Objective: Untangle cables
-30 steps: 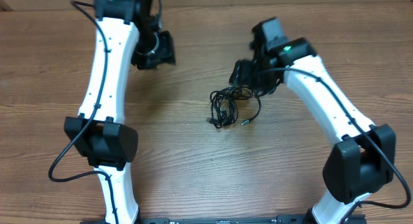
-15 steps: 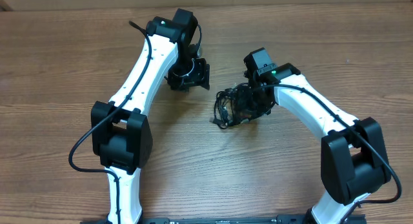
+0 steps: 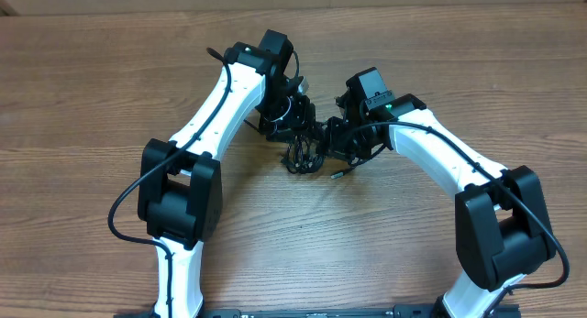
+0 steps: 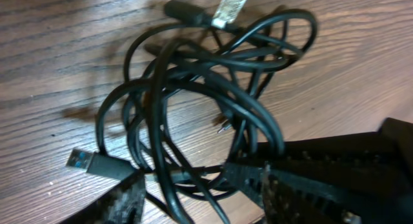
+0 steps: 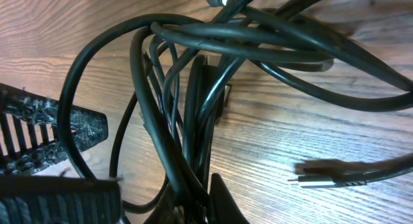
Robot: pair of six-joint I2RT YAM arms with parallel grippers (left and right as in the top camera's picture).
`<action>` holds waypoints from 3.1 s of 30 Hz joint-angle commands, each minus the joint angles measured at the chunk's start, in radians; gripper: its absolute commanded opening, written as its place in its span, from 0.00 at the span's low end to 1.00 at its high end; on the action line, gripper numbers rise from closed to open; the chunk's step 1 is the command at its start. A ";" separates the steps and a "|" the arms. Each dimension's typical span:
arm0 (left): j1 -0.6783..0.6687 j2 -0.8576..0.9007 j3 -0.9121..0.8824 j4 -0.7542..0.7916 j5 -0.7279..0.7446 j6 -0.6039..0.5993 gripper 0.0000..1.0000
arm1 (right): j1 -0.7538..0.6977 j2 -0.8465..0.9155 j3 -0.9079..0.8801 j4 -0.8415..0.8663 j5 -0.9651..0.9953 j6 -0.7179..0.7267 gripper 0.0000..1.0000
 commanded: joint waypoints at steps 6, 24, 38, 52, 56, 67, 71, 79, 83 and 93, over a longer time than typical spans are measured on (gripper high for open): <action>0.014 -0.006 0.002 0.007 -0.031 0.018 0.04 | -0.003 -0.001 0.035 -0.014 0.005 -0.011 0.04; 0.415 -0.202 0.473 -0.161 0.152 0.026 0.04 | -0.003 -0.003 0.047 -0.166 0.438 0.076 0.04; 0.477 -0.271 0.471 -0.135 0.179 -0.030 0.21 | -0.046 -0.007 0.171 -0.202 0.291 -0.015 0.77; -0.024 0.072 0.436 -0.374 -0.240 0.201 0.90 | -0.228 -0.007 0.392 -0.402 0.303 -0.040 1.00; -0.060 0.160 0.436 -0.390 -0.229 0.210 0.82 | -0.332 -0.007 0.392 -0.439 0.302 -0.041 1.00; -0.148 0.328 0.436 -0.328 -0.224 0.160 0.46 | -0.417 -0.006 0.390 -0.489 0.299 -0.041 1.00; -0.162 0.342 0.442 -0.322 -0.225 0.160 0.04 | -0.394 -0.006 0.388 -0.502 0.291 -0.042 1.00; -0.112 0.173 0.821 -0.386 -0.190 0.179 0.04 | -0.253 -0.006 0.279 -0.399 0.227 -0.108 1.00; -0.105 0.072 0.974 -0.376 -0.173 0.179 0.04 | -0.177 -0.005 0.214 -0.277 0.165 -0.103 1.00; -0.091 -0.079 1.011 -0.326 -0.067 0.170 0.04 | -0.080 -0.001 0.108 -0.053 0.191 -0.034 0.57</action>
